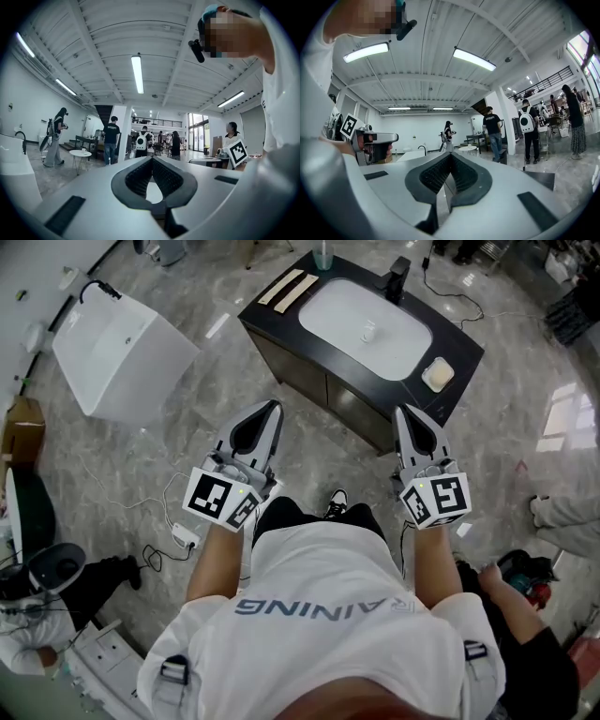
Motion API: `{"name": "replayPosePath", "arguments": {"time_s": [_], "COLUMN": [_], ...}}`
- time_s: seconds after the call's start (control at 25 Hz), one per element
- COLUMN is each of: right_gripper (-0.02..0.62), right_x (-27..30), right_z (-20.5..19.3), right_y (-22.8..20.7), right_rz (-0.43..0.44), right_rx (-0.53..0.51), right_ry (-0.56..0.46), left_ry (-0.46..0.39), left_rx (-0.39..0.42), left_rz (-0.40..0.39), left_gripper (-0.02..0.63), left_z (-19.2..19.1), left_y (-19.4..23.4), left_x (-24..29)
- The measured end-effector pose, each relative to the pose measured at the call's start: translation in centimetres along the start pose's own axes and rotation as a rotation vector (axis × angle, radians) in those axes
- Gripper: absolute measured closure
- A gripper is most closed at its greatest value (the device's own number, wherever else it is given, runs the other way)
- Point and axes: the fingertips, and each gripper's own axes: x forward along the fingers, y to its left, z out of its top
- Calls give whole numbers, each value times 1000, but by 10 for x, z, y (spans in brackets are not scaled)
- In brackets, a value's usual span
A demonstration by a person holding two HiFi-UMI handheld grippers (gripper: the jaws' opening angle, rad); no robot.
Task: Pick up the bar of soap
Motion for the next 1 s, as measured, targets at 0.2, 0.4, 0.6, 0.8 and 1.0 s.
{"name": "replayPosePath", "arguments": {"time_s": [0.2, 0.4, 0.6, 0.8, 1.0], "right_gripper": [584, 584, 584, 584, 584], "right_x": [16, 40, 71, 101, 116], "right_z": [3, 9, 16, 23, 19], "right_y": [-31, -58, -90, -109, -128], "right_rz": [-46, -130, -271, -431, -573], "right_rx": [-5, -18, -10, 10, 28], "right_ry": [-1, 2, 4, 7, 20], "left_ry": [-1, -2, 7, 37, 69], "left_rx": [-3, -25, -30, -8, -17], "left_rz": [-50, -132, -268, -421, -524], "left_gripper": [601, 601, 601, 601, 601], "left_z": [-1, -5, -1, 2, -4], "left_y": [8, 33, 66, 99, 126], "left_x": [39, 89, 154, 212, 254]}}
